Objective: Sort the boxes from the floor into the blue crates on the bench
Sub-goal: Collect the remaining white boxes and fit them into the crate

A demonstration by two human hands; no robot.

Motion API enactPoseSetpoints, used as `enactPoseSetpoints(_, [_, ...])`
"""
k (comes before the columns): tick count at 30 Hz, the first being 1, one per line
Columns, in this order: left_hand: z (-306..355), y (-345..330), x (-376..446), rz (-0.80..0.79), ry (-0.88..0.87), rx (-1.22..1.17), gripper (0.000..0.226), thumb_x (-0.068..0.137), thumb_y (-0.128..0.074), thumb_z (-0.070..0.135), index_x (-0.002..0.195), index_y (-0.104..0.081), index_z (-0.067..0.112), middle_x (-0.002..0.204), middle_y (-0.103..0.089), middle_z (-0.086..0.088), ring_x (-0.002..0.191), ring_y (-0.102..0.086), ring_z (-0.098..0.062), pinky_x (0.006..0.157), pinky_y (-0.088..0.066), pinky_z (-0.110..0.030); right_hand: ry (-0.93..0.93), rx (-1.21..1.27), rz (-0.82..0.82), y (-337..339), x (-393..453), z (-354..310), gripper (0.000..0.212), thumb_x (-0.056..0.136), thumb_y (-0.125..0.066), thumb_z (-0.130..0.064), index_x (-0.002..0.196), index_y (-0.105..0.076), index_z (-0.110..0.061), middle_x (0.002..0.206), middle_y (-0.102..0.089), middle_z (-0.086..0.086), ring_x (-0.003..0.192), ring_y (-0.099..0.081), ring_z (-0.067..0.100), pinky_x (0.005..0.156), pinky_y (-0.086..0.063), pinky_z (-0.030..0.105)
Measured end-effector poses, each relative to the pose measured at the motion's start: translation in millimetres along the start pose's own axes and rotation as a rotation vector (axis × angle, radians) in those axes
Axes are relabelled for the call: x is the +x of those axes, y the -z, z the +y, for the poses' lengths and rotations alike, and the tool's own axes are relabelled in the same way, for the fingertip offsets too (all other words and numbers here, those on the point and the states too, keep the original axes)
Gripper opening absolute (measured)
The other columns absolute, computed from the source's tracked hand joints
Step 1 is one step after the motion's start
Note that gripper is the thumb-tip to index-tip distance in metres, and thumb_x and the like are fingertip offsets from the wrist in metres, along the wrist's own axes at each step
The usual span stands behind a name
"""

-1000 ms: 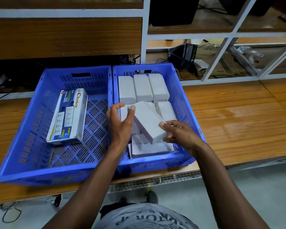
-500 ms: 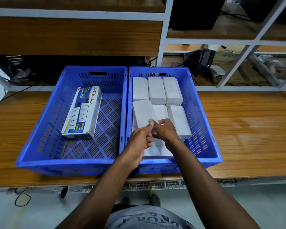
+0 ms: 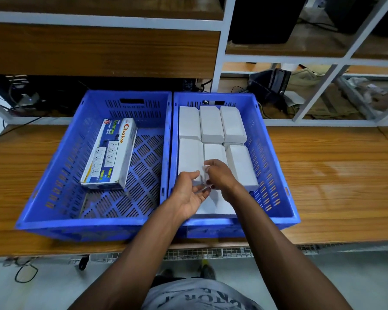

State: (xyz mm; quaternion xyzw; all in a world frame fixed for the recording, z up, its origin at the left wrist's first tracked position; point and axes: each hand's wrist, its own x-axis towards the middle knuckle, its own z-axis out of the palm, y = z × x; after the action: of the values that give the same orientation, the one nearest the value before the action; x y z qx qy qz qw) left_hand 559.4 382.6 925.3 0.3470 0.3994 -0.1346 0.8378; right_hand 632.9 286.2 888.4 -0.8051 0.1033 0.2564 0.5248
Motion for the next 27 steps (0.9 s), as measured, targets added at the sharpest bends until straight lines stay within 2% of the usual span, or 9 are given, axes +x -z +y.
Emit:
enactPoseSetpoints(5, [3.4,-1.3,11.3,0.025,0.047,0.032,0.008,0.099,-0.054,0.009,0.096,-0.049,0.004,0.125,-0.049,-0.027,0.124,-0.059,-0.042,0.082,-0.055,-0.034,0.014,-0.08,0.154,29.8,1.0,16.4,0.028,0.098,-0.053,-0.022,0.125,-0.061,-0.021,0.12,-0.066,0.004,0.1,-0.067,0.025,0.071,-0.052,0.033])
enactPoseSetpoints(8, [4.0,-1.7,16.9,0.035,0.051,-0.018,0.027,0.098,-0.055,0.008,0.122,-0.049,-0.002,0.119,-0.048,-0.025,0.125,-0.058,-0.042,0.087,-0.056,-0.034,0.01,-0.23,0.232,55.6,-0.3,29.5,0.029,0.094,-0.056,-0.022,0.122,-0.063,-0.018,0.118,-0.068,0.007,0.1,-0.068,0.029,0.08,-0.056,0.039])
enactPoseSetpoints(10, [4.4,-2.7,18.7,0.043,0.052,-0.053,0.039,0.097,-0.055,0.007,0.134,-0.045,-0.004,0.123,-0.046,-0.026,0.124,-0.059,-0.041,0.098,-0.054,-0.036,0.004,-0.326,0.241,68.2,-4.4,38.2,0.031,0.095,-0.056,-0.021,0.124,-0.062,-0.016,0.114,-0.065,0.005,0.098,-0.065,0.027,0.081,-0.052,0.034])
enactPoseSetpoints(12, [5.1,-4.5,17.5,0.049,0.048,-0.064,0.038,0.097,-0.056,0.005,0.133,-0.046,-0.004,0.13,-0.043,-0.027,0.121,-0.06,-0.039,0.103,-0.053,-0.037,0.007,-0.36,0.251,75.0,-7.6,45.4,0.029,0.096,-0.055,-0.021,0.123,-0.062,-0.016,0.116,-0.065,0.006,0.099,-0.064,0.025,0.084,-0.052,0.034])
enactPoseSetpoints(16, [6.1,-6.8,16.3,0.056,0.057,-0.057,0.017,0.096,-0.057,0.006,0.112,-0.052,-0.001,0.133,-0.043,-0.028,0.123,-0.06,-0.04,0.095,-0.054,-0.033,0.012,-0.386,0.233,74.8,-12.0,51.7,0.021,0.093,-0.053,-0.02,0.11,-0.065,-0.023,0.119,-0.07,0.007,0.105,-0.064,0.026,0.093,-0.055,0.039])
enactPoseSetpoints(18, [5.9,-7.1,16.6,0.069,0.056,-0.05,0.021,0.096,-0.057,0.006,0.115,-0.051,-0.002,0.133,-0.043,-0.028,0.122,-0.06,-0.04,0.094,-0.054,-0.032,-0.01,-0.409,0.233,73.4,-13.0,53.3,0.018,0.091,-0.053,-0.022,0.104,-0.065,-0.026,0.115,-0.07,0.006,0.104,-0.064,0.027,0.091,-0.055,0.038])
enactPoseSetpoints(22, [4.3,-5.0,15.2,0.083,0.028,-0.026,0.038,0.097,-0.055,0.007,0.132,-0.047,-0.005,0.132,-0.044,-0.028,0.121,-0.06,-0.038,0.097,-0.053,-0.033,-0.016,-0.441,0.277,74.7,-16.8,57.7,0.014,0.09,-0.056,-0.016,0.1,-0.065,-0.013,0.103,-0.069,0.006,0.097,-0.065,0.027,0.084,-0.054,0.035])
enactPoseSetpoints(24, [4.0,-3.7,12.7,0.098,0.013,0.023,0.034,0.096,-0.057,0.01,0.127,-0.052,-0.004,0.12,-0.051,-0.023,0.108,-0.063,-0.03,0.088,-0.054,-0.031,-0.018,-0.46,0.297,76.4,-16.8,61.7,0.014,0.088,-0.058,-0.016,0.098,-0.065,-0.008,0.103,-0.071,0.012,0.096,-0.066,0.03,0.079,-0.052,0.033])
enactPoseSetpoints(27, [0.6,-2.5,3.5,0.139,0.011,0.157,0.008,0.093,-0.057,0.014,0.095,-0.06,0.006,0.087,-0.045,-0.006,0.07,-0.043,-0.016,0.062,-0.037,-0.027,-0.066,-0.528,0.242,79.3,-16.7,62.8,0.018,0.089,-0.064,-0.019,0.093,-0.068,-0.002,0.092,-0.073,0.014,0.088,-0.069,0.031,0.069,-0.047,0.029])
